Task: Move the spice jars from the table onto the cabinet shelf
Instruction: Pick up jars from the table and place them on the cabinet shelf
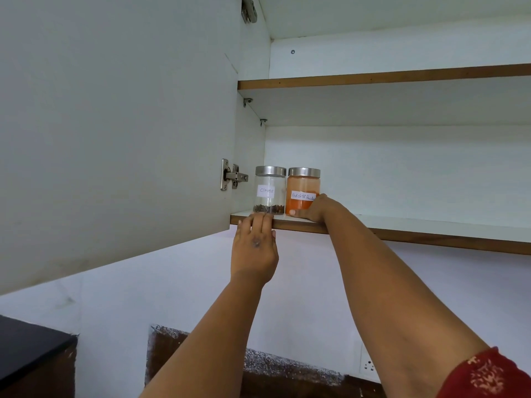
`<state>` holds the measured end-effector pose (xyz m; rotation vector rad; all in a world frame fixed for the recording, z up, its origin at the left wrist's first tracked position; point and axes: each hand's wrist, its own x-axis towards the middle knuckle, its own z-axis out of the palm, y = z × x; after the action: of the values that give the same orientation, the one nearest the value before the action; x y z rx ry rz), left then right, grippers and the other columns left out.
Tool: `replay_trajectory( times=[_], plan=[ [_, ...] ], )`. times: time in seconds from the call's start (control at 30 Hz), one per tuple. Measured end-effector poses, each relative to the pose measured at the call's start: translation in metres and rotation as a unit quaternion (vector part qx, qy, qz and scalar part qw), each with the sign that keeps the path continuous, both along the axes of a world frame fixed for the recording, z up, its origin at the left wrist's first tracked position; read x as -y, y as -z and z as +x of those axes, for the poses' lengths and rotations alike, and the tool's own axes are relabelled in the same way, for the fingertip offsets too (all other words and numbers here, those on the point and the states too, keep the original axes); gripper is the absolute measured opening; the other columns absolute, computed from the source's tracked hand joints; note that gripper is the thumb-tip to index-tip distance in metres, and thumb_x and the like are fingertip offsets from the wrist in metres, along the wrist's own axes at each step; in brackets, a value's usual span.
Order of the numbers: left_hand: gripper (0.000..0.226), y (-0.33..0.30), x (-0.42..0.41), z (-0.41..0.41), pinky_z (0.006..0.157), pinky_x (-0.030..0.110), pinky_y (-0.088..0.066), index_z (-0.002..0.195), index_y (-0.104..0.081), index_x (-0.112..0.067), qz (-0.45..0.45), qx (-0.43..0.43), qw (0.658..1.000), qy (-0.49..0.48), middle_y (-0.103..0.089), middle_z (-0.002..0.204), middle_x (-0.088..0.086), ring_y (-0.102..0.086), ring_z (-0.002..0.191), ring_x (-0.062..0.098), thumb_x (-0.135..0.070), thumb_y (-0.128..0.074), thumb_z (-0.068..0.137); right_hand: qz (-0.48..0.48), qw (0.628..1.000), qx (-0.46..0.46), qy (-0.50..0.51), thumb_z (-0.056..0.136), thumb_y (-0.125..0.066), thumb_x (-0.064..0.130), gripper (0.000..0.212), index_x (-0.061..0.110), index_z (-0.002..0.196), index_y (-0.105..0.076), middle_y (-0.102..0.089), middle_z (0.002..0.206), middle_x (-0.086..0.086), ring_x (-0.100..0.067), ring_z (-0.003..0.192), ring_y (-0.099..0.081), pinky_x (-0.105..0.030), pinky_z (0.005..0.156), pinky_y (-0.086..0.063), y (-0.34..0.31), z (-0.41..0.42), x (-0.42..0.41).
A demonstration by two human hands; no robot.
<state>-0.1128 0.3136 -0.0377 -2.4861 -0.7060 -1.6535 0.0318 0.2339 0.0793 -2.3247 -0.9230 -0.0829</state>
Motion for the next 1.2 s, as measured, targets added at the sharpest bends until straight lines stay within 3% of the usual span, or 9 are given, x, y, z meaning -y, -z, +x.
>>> replay_trajectory(
  times=[0.17, 0.33, 0.43, 0.7, 0.87, 0.93, 1.0, 1.1, 1.2],
  plan=[
    [0.039, -0.003, -0.003, -0.002, 0.108, 0.033, -0.039, 0.138, -0.043, -0.019, -0.001, -0.013, 1.0, 0.002, -0.047, 0.14, -0.001, -0.037, 0.131, 0.02, -0.029, -0.038, 0.1, 0.011, 1.0, -0.009, -0.013, 0.077, -0.073, 0.055, 0.095, 0.012, 0.147, -0.026, -0.043, 0.144, -0.013, -0.031, 0.129, -0.046, -0.045, 0.109, -0.037, 0.0, -0.005, 0.002],
    [0.042, -0.005, -0.004, -0.006, 0.107, 0.031, -0.037, 0.14, -0.04, -0.019, 0.004, -0.031, 0.999, 0.007, -0.045, 0.142, -0.002, -0.035, 0.131, 0.02, -0.03, -0.038, 0.1, 0.017, 0.999, -0.037, 0.001, 0.074, -0.075, 0.055, 0.139, 0.013, 0.143, 0.037, -0.025, 0.157, -0.017, -0.036, 0.141, -0.032, -0.049, 0.117, -0.024, 0.0, -0.013, 0.007],
    [0.045, -0.006, -0.004, -0.011, 0.106, 0.031, -0.037, 0.142, -0.038, -0.019, 0.014, -0.055, 0.998, 0.009, -0.043, 0.143, -0.002, -0.034, 0.131, 0.02, -0.032, -0.039, 0.099, -0.005, 0.999, -0.025, 0.02, 0.073, -0.07, 0.065, 0.139, 0.014, 0.142, 0.04, -0.023, 0.158, -0.017, -0.036, 0.14, -0.033, -0.049, 0.116, -0.025, 0.003, -0.019, 0.013],
    [0.061, -0.012, -0.001, -0.021, 0.107, 0.035, -0.035, 0.145, -0.033, -0.019, 0.009, -0.102, 0.995, 0.01, -0.038, 0.146, 0.0, -0.031, 0.132, 0.021, -0.056, -0.027, 0.097, -0.085, 0.981, 0.142, 0.103, 0.087, -0.021, 0.075, 0.097, 0.012, 0.155, 0.009, -0.045, 0.147, -0.014, -0.034, 0.128, -0.049, -0.044, 0.102, -0.038, 0.025, -0.044, 0.04],
    [0.066, -0.02, 0.005, -0.025, 0.11, 0.039, -0.034, 0.146, -0.03, -0.015, -0.021, -0.122, 0.992, 0.036, -0.033, 0.148, 0.003, -0.027, 0.135, 0.024, -0.058, -0.03, 0.096, -0.084, 0.939, 0.301, 0.142, 0.096, -0.013, 0.06, 0.073, 0.013, 0.126, -0.059, -0.064, 0.109, -0.009, -0.025, 0.096, -0.056, -0.04, 0.086, -0.038, 0.041, -0.058, 0.057],
    [0.07, -0.021, 0.01, -0.028, 0.112, 0.041, -0.031, 0.148, -0.026, -0.013, -0.049, -0.134, 0.988, 0.063, -0.027, 0.152, 0.005, -0.02, 0.14, 0.025, -0.058, -0.032, 0.095, -0.069, 0.943, 0.301, 0.126, 0.1, -0.019, 0.054, 0.063, 0.014, 0.135, -0.052, -0.056, 0.128, -0.011, -0.029, 0.12, -0.049, -0.045, 0.104, -0.032, 0.052, -0.062, 0.067],
    [0.076, -0.023, 0.011, -0.034, 0.115, 0.043, -0.025, 0.152, -0.017, -0.012, -0.063, -0.161, 0.982, 0.082, -0.016, 0.158, 0.005, -0.009, 0.146, 0.024, -0.058, -0.035, 0.095, -0.078, 0.945, 0.295, 0.116, 0.1, -0.026, 0.049, 0.062, 0.015, 0.152, -0.024, -0.028, 0.155, -0.012, -0.031, 0.146, -0.019, -0.048, 0.119, -0.007, 0.067, -0.068, 0.075],
    [0.082, -0.025, 0.013, -0.043, 0.118, 0.042, -0.017, 0.154, -0.009, -0.012, -0.085, -0.185, 0.972, 0.117, -0.003, 0.162, 0.003, 0.001, 0.149, 0.022, -0.056, -0.043, 0.094, -0.081, 0.954, 0.274, 0.095, 0.1, -0.034, 0.043, 0.074, 0.016, 0.155, 0.008, 0.009, 0.163, -0.009, -0.029, 0.148, 0.017, -0.047, 0.119, 0.006, 0.081, -0.079, 0.087],
    [0.076, 0.004, 0.027, -0.053, 0.115, 0.041, -0.023, 0.152, -0.017, -0.014, -0.155, -0.106, 0.963, 0.194, -0.018, 0.159, 0.003, -0.01, 0.146, 0.023, -0.052, -0.048, 0.093, -0.078, 0.963, 0.243, 0.08, 0.099, -0.04, 0.041, 0.081, 0.016, 0.154, 0.014, 0.025, 0.159, -0.009, -0.027, 0.147, 0.023, -0.045, 0.119, 0.006, 0.108, -0.091, 0.098]
  ],
)
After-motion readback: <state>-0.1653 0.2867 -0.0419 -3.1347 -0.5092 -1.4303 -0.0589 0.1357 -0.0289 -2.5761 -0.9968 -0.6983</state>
